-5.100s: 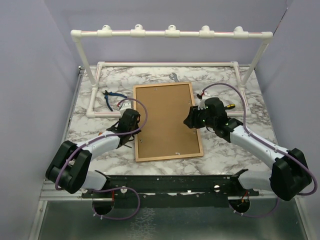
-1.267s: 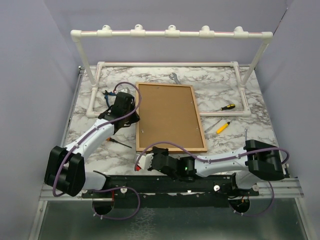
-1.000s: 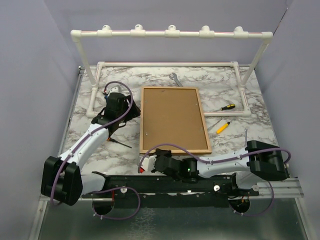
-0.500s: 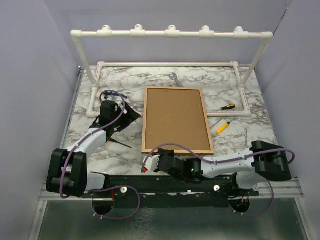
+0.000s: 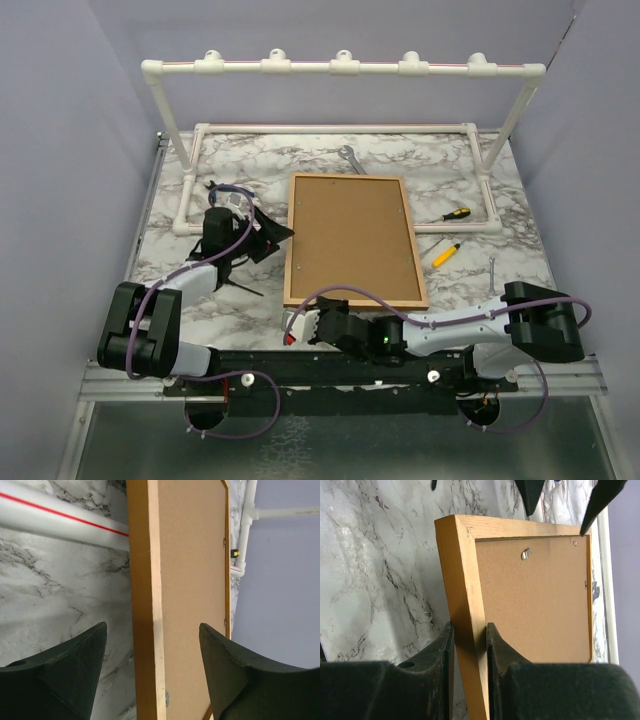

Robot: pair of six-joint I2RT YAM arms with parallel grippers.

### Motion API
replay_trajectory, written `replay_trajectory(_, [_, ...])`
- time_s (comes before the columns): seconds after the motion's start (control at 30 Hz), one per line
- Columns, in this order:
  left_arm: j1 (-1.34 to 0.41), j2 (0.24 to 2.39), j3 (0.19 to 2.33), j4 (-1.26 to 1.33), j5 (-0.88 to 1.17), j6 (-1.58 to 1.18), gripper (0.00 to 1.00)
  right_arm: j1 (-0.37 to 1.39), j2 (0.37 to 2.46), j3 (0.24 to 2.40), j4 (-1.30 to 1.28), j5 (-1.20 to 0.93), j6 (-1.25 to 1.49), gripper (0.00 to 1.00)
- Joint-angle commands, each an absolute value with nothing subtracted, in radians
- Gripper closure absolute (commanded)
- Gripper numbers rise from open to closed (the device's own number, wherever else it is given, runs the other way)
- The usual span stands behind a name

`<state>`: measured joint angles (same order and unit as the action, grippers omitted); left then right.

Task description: Take the photo out of the frame

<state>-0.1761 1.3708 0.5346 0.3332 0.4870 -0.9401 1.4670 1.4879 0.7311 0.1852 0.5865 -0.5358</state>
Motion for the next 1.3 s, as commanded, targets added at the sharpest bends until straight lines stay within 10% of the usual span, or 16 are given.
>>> replay_trajectory(0.0, [-0.172,1.408,0.502,0.416,0.543,-0.987,0.28,1.476,1.442,0.747,0.257,0.597,-0.491,0.99])
replay_trajectory(0.93, [-0.172,1.478,0.49,0.609,0.679,-1.129,0.63,1.476,1.431,0.757,0.246,0.59,-0.49,0.99])
replay_trajectory(1.27, [-0.172,1.44,0.516,0.609,0.671,-1.159,0.94,1.476,1.399,0.739,0.248,0.595,-0.485,0.52])
